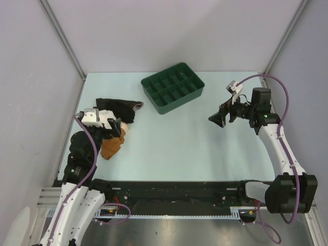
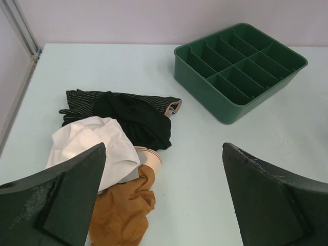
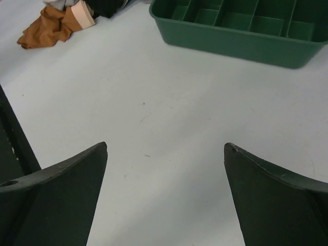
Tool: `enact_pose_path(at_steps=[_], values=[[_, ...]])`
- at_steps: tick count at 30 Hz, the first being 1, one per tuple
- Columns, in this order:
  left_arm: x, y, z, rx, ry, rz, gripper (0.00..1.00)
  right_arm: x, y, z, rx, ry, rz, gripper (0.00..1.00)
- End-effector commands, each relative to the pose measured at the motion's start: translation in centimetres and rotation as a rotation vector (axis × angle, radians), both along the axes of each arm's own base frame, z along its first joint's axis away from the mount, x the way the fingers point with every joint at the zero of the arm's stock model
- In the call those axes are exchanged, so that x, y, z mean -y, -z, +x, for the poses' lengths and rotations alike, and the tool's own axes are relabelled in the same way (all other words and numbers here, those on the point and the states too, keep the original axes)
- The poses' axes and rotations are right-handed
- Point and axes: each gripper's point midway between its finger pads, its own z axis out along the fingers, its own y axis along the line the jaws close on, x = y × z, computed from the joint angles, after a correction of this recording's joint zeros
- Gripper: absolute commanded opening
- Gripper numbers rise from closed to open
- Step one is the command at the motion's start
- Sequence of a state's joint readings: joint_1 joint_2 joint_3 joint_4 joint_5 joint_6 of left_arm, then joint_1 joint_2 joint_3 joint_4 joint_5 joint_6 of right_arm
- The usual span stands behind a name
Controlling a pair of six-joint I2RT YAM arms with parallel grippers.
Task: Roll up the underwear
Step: Pick up the underwear from the center of the board.
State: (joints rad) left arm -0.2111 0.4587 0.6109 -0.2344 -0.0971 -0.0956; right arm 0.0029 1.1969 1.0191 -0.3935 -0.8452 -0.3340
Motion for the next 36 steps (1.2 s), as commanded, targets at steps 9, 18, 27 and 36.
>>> enact_pose_path(at_steps=[9,18,27,36], values=[[-0.7,3.6,5.3,-0.367,-0.051,-0.240,0.99,0.8,-0.3,-1.7,0.101,-0.089,-0.025,1.00],[-4.8,12.4,11.4,-0.768,-0.312,-0.104,0.73,-0.6,0.6,-2.0,0.093,-0.123,-0.082,1.00],[-7.3,15.8,12.2,-0.900,-0.412,0.028,0.45,-1.8,1.7,-2.0,0.067,-0.151,-0.142,1.00],[-8.6,8.3,11.0,-0.696,-0.473,0.032,0.02,-1.9,1.9,-1.9,0.053,-0.154,-0.146,1.00]])
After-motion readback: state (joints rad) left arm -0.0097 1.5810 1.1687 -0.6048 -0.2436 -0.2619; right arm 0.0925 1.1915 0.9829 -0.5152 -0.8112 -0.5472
